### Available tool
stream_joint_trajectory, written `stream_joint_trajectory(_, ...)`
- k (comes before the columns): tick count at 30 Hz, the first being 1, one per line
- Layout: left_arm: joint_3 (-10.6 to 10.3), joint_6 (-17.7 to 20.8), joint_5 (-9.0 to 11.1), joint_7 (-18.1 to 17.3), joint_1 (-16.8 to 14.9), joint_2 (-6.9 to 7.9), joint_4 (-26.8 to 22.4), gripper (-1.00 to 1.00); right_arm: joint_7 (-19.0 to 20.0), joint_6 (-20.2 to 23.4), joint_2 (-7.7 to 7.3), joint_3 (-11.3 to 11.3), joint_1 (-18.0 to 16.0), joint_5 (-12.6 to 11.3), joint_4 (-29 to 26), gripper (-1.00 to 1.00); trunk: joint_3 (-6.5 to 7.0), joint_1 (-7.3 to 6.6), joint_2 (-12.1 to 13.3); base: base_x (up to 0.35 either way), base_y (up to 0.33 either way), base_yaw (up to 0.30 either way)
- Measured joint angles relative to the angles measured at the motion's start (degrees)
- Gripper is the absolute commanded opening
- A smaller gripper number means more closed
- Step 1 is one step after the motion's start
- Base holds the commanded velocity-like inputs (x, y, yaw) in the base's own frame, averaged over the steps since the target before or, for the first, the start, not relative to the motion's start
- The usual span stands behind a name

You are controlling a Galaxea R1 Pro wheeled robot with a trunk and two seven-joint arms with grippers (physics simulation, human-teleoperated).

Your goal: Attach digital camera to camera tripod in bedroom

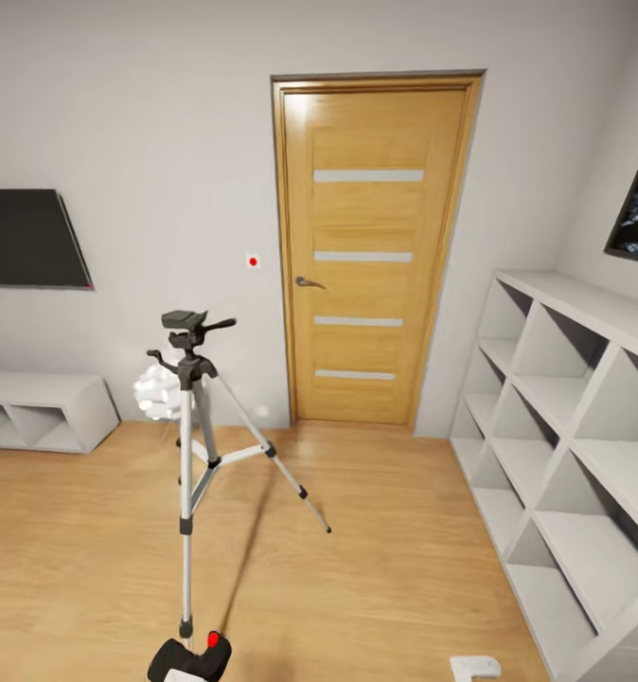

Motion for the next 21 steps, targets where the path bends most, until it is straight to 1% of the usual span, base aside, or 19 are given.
stream_joint_trajectory(6,0.00,-0.01,0.02,0.01,0.01,0.00,0.01,-1.00,0.01,0.00,0.00,0.00,0.00,0.00,0.01,1.00,0.32,0.02,0.01,0.100,-0.035,-0.148)
stream_joint_trajectory(14,0.00,-0.07,0.08,0.00,0.02,0.01,0.00,-1.00,0.01,-0.01,0.09,0.00,-0.01,0.00,0.02,1.00,0.41,0.02,0.01,0.018,-0.004,-0.027)
stream_joint_trajectory(17,0.00,-0.04,0.08,-0.02,0.02,0.01,0.00,-1.00,0.01,-0.01,0.09,0.00,-0.01,0.00,0.02,1.00,0.41,0.01,0.01,0.149,0.000,-0.002)
stream_joint_trajectory(21,0.00,-0.07,0.06,-0.01,0.02,0.01,0.00,-1.00,0.01,0.06,0.09,0.00,-0.01,0.00,0.02,1.00,0.41,0.00,0.00,0.278,-0.038,-0.001)
